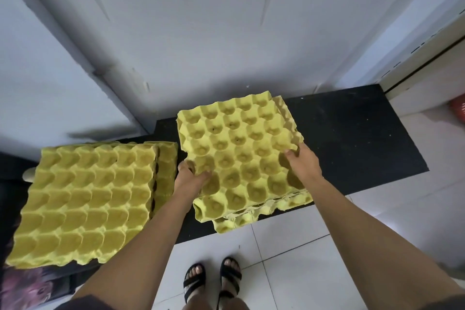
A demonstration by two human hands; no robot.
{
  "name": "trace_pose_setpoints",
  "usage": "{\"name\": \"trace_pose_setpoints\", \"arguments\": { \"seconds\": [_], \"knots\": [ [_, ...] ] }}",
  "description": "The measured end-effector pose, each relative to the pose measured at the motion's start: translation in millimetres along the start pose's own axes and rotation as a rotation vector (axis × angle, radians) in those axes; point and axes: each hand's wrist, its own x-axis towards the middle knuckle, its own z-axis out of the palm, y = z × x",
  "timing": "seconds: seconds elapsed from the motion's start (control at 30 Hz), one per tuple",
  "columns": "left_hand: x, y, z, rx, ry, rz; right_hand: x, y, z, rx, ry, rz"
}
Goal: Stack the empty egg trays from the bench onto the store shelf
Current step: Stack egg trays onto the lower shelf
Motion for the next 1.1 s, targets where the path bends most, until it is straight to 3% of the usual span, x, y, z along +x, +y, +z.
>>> {"name": "trace_pose_setpoints", "arguments": {
  "seconds": [0.33, 0.63, 0.83, 1.1],
  "knots": [
    [-54, 81, -69, 0.034, 0.082, 0.203, -53, -67, -65, 0.192, 0.115, -0.075],
    [-142, 143, -148, -0.020, 0.120, 0.390, -113, -141, -137, 0.347, 0.185, -0.291],
    [-212, 135, -190, -0.069, 0.165, 0.449, -143, -166, -152, 0.372, 0.169, -0.398],
    [-325, 72, -245, -0.172, 0.420, 0.439, -217, -207, -125, 0.402, 0.000, -0.638]
  ]
}}
